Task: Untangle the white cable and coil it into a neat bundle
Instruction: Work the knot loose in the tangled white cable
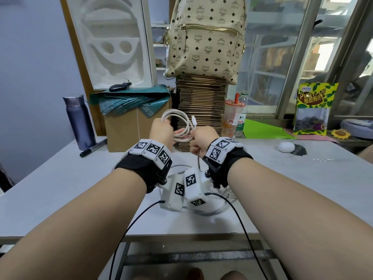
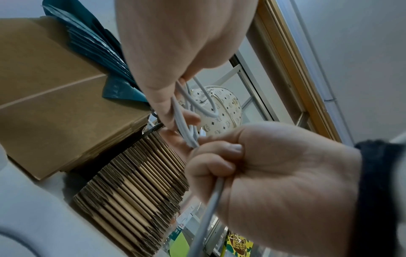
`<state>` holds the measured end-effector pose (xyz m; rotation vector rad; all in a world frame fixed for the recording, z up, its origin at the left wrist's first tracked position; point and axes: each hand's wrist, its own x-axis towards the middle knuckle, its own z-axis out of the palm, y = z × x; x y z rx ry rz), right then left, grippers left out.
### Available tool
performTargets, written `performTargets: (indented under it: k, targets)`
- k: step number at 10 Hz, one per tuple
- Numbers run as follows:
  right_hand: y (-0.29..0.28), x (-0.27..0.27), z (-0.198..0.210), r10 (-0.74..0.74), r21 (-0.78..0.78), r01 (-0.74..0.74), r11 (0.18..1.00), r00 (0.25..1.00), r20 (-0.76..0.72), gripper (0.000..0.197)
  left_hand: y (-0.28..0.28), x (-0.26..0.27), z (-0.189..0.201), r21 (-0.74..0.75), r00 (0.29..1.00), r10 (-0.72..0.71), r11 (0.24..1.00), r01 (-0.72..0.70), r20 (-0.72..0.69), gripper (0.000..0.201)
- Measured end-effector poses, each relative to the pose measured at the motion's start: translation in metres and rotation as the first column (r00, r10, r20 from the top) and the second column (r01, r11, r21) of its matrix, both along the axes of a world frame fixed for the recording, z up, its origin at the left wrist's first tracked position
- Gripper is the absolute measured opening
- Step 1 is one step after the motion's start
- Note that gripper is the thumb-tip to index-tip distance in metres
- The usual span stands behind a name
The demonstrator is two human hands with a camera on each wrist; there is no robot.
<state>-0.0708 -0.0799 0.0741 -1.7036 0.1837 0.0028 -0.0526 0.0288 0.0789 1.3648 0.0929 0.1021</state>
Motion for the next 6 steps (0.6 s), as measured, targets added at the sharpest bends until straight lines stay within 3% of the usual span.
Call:
performTargets:
  k: [1,2,3,4,6]
  targets:
    - [0.0063,-0.0039,0.0031,-0.031,0.288,0.045,0.957,0.998,-0.055,0.035,-0.0004,0.0012,0.0038,0.074,1.000,-0.008,0.997,0.008,0.000,0.036]
    - [0.0049,-0.0010,-0.0002,-0.021,0.444,0.033,0.895,0.999,-0.034,0.029,0.0024,0.0018,0.0058,0.152,1.000,0.004,0.988,-0.009,0.031,0.028]
    - [0.0010,-0.0017,-0.0008,0.028,0.421,-0.035,0.906,0.999,0.024,0.037,0.0050,0.0003,0.0089,0.295,1.000,0.002,0.956,-0.005,0.008,0.028]
    - [0.0021,-0.0074,0.0041,0.069,0.235,-0.083,0.969,0.995,0.071,0.029,0.0087,0.0051,0.0072,0.434,0.999,0.036,0.901,-0.027,-0.011,0.036]
    - [-0.0013,-0.0055,0.0045,0.037,0.072,-0.033,0.997,0.998,-0.053,0.020,0.0092,-0.0037,0.0014,0.681,0.995,-0.083,0.726,0.096,-0.052,0.037]
